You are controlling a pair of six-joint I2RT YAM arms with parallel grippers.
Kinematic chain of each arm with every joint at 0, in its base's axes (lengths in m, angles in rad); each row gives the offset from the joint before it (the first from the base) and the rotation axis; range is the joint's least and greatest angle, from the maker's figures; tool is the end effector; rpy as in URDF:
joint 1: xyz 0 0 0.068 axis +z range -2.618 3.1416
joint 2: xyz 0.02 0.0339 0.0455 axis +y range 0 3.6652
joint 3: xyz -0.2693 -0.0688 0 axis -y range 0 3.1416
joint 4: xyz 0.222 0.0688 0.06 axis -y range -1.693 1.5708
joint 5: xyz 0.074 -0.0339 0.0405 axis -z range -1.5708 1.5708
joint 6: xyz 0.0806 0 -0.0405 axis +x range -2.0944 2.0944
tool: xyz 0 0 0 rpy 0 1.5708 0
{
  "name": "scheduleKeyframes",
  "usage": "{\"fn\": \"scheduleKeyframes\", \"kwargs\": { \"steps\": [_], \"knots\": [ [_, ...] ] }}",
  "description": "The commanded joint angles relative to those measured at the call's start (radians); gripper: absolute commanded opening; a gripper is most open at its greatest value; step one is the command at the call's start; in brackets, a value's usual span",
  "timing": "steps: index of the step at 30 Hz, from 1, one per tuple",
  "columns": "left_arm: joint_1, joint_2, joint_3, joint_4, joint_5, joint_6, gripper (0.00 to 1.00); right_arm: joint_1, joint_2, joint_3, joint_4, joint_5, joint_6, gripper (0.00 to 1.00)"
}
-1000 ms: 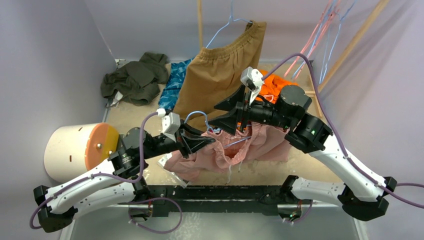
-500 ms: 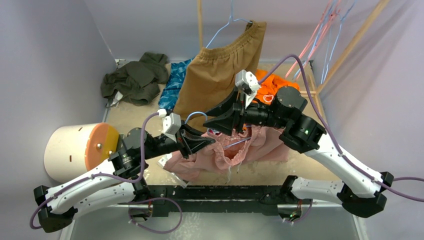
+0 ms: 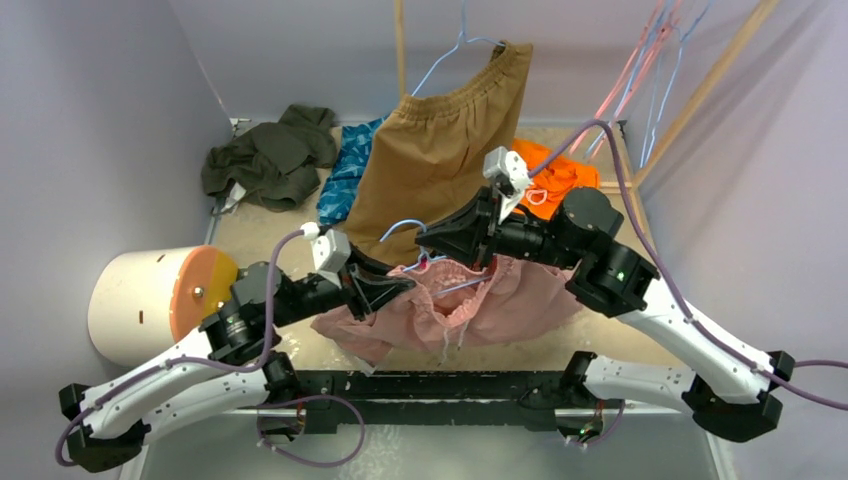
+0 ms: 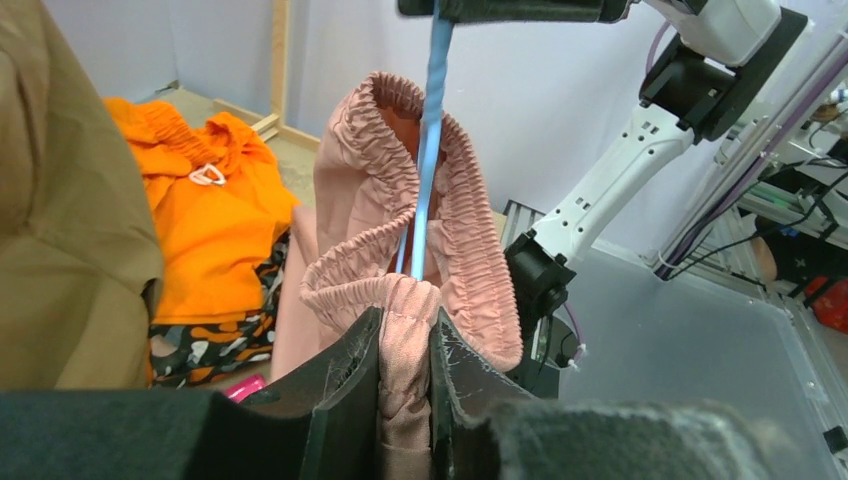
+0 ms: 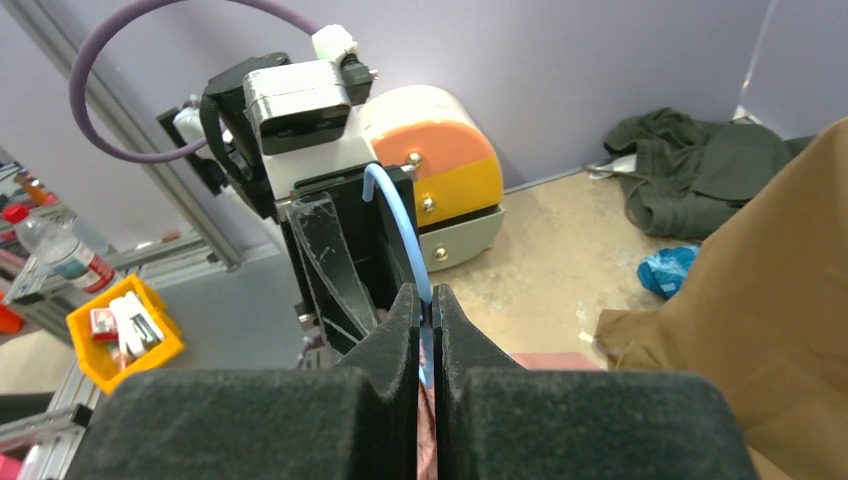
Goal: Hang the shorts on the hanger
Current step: Hang the shorts on the hanger.
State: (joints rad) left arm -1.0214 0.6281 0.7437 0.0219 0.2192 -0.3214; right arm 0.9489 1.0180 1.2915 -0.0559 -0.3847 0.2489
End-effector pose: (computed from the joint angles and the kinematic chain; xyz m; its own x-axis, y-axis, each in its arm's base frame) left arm 0.0722 -0.1515 0.3779 -0.2306 -0.2139 -0.9493 0.9191 0.2724 -0.2846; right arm 0.1044 0.1975 0.4925 -0.1163 0.2297 -0.9663 -0.9680 0.1915 0.1620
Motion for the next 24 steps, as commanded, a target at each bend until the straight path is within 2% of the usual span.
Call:
{"fn": "scheduleKeyframes", "kwargs": {
  "steps": [1, 9, 13, 16, 24],
  "knots": [
    [0.003, -0.083, 0.041, -0.032, -0.078, 0.030, 0.21, -0.007, -0.061, -0.008, 0.053, 0.130, -0.023, 0.00],
    [0.003, -0.150, 0.058, -0.124, -0.174, 0.071, 0.34, -0.006, -0.099, -0.052, 0.067, 0.167, -0.023, 0.00],
    [0.003, -0.171, 0.074, -0.158, -0.229, 0.071, 0.52, -0.007, -0.118, -0.066, 0.080, 0.196, -0.017, 0.00],
    [0.003, -0.174, 0.126, -0.178, -0.260, 0.082, 0.60, -0.006, -0.126, -0.067, 0.083, 0.227, -0.014, 0.00],
    [0.003, -0.129, 0.270, -0.193, -0.319, 0.093, 0.65, -0.007, -0.157, -0.091, 0.126, 0.339, 0.012, 0.00]
  ]
}}
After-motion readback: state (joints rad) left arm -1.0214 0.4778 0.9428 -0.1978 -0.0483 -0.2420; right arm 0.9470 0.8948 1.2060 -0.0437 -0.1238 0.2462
